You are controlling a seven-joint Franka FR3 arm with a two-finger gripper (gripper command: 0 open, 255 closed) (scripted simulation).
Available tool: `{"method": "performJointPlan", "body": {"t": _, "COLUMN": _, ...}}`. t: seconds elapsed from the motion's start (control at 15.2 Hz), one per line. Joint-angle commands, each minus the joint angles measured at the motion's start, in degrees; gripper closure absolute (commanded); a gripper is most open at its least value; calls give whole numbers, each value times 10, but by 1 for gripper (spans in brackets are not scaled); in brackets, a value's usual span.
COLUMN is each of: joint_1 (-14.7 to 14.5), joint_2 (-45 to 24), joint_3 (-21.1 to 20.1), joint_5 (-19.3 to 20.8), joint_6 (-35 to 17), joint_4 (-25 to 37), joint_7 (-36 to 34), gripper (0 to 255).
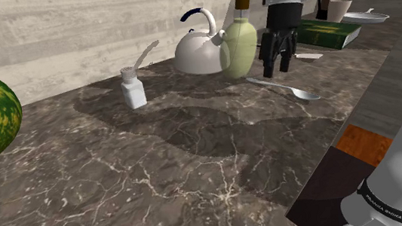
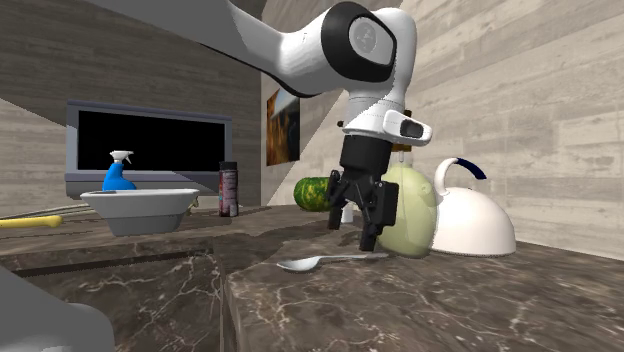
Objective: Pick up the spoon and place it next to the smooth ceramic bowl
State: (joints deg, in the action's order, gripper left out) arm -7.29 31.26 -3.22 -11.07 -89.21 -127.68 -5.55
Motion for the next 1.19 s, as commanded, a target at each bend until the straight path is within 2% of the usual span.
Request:
{"method": "performJointPlan", "body": {"t": 0.0, "joint_1": -1, "joint_2": 3, "joint_3": -2, "joint_5": -2, "joint_6": -14, "joint_4": -17, "joint_7": 1, "gripper": 0}}
{"method": "performJointPlan", "body": {"t": 0.13, "joint_1": -2, "joint_2": 7, "joint_3": -4, "joint_5": -4, "joint_6": -32, "joint_4": -40, "joint_7": 2, "gripper": 0}}
{"method": "performJointPlan", "body": {"t": 0.66, "joint_1": -2, "joint_2": 7, "joint_3": -4, "joint_5": -4, "joint_6": -32, "joint_4": -39, "joint_7": 2, "gripper": 0}}
{"method": "performJointPlan", "body": {"t": 0.73, "joint_1": -2, "joint_2": 7, "joint_3": -4, "joint_5": -4, "joint_6": -32, "joint_4": -39, "joint_7": 2, "gripper": 255}}
{"method": "performJointPlan", "body": {"t": 1.12, "joint_1": -2, "joint_2": 7, "joint_3": -4, "joint_5": -4, "joint_6": -31, "joint_4": -38, "joint_7": 2, "gripper": 255}}
